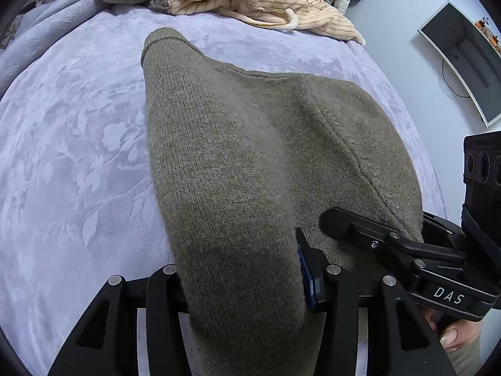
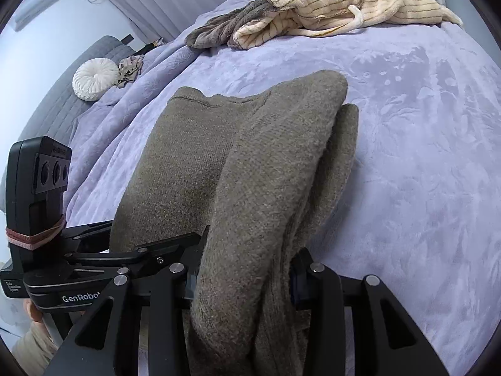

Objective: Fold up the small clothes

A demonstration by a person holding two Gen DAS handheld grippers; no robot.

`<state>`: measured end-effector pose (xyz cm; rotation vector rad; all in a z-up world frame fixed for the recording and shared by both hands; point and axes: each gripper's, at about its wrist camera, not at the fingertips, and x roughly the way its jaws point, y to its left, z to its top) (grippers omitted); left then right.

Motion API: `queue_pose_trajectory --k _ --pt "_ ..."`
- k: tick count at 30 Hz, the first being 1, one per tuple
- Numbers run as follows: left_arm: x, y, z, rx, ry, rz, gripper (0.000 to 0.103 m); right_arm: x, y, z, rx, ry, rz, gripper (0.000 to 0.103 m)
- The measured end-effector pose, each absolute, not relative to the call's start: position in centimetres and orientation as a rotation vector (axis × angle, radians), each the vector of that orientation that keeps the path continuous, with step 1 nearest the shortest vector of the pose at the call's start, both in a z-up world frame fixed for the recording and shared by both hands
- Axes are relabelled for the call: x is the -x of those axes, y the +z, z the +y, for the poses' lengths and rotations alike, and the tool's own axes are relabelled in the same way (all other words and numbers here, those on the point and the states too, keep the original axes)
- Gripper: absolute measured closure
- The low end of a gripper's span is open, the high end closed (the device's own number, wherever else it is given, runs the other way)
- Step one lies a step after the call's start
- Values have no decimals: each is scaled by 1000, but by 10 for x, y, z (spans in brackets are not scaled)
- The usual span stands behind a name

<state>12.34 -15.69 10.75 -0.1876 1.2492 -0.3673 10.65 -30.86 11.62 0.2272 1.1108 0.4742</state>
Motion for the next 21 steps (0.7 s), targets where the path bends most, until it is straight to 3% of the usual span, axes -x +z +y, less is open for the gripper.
queue_pose_trajectory --k 21 --pt "-30 136 -137 154 -374 1212 53 -11 138 -285 -187 492 1073 61"
